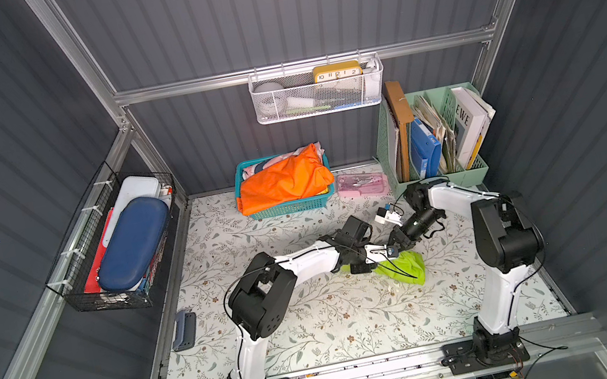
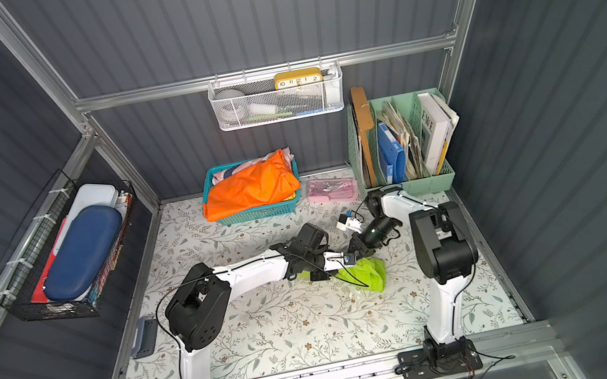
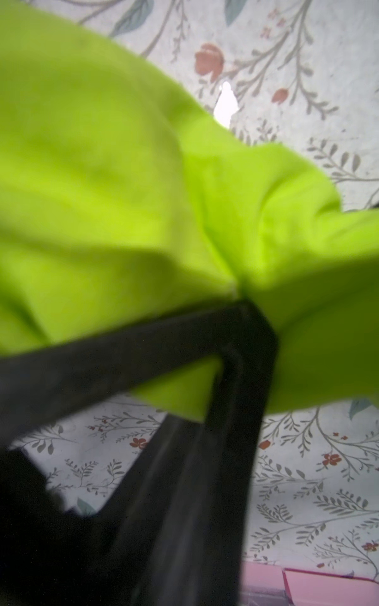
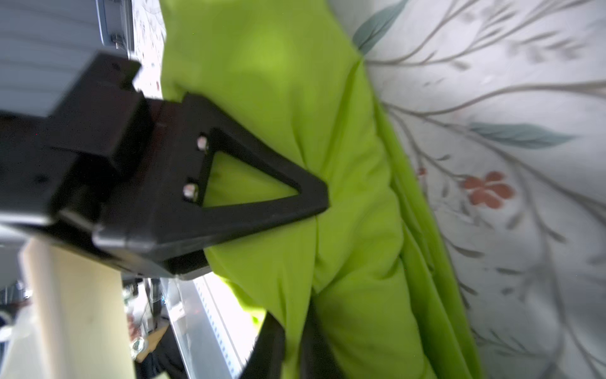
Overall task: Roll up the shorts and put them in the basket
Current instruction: Pick up the shorts from the center of the board, then place the shorts in the bin.
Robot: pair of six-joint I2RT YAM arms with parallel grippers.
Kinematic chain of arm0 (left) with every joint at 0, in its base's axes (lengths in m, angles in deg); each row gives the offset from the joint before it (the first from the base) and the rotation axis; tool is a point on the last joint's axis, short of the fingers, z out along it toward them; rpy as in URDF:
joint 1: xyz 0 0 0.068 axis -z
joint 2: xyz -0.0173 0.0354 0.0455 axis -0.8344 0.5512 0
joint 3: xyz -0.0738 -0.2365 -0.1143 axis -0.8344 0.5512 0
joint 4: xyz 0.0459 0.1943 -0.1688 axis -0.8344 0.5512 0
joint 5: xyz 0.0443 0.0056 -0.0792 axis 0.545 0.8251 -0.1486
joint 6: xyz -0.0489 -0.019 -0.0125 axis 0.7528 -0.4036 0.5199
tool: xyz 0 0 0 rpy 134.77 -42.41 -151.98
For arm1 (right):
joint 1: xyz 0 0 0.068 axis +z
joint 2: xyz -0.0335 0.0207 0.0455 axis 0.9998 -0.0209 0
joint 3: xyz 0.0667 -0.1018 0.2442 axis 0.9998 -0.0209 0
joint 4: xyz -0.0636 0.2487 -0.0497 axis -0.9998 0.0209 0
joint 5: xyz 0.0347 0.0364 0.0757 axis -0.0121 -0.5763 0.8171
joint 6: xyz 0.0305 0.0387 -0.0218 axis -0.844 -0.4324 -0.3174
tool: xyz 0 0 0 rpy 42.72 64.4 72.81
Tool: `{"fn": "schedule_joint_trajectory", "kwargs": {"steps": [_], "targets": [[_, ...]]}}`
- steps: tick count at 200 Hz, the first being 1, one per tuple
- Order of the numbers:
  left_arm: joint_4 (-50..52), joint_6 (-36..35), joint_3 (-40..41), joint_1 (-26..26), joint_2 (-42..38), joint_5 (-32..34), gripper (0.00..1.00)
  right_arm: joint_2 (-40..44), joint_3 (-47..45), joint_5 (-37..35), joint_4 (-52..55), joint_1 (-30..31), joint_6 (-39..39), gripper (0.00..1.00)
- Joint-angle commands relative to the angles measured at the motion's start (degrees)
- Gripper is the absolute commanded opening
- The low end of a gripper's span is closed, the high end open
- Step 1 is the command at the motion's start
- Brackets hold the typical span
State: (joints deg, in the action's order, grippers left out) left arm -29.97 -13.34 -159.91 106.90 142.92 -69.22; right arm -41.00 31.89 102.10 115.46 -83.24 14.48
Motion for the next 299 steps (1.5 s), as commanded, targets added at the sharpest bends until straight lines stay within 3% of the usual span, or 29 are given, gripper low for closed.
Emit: {"fn": "schedule_joint_trajectory", "kwargs": {"steps": [1,34,106,197,235,299], "targets": [[11.51,0.42,1.33,-0.86,0.09,0.03,0.0,4.83,-0.83,-0.28,-9.14,-2.92,-4.39,0.24],[12.49,0.22,0.92,-1.39,-1.41,0.83,0.0,9.93,-3.32,-1.91,-15.1,-4.57,-9.41,0.29],[16.26,0.49,-3.77,-5.92,-5.0,4.61,0.0,24.33,-11.09,-14.2,-24.54,-8.37,-18.42,0.28],[20.72,-0.52,-28.22,-14.36,-7.69,8.57,0.0,43.6,-24.13,-19.74,-32.27,-8.49,-20.59,0.28],[14.73,-1.02,-36.67,-19.9,-6.35,11.75,0.0,46.65,-25.99,-17.29,-33.15,-8.38,-20.57,0.28],[-7.37,-4.49,-41.91,-29.38,-2.43,18.48,0.0,43.87,-26.29,-15.3,-37.21,-6.71,-22.45,0.28]]}}
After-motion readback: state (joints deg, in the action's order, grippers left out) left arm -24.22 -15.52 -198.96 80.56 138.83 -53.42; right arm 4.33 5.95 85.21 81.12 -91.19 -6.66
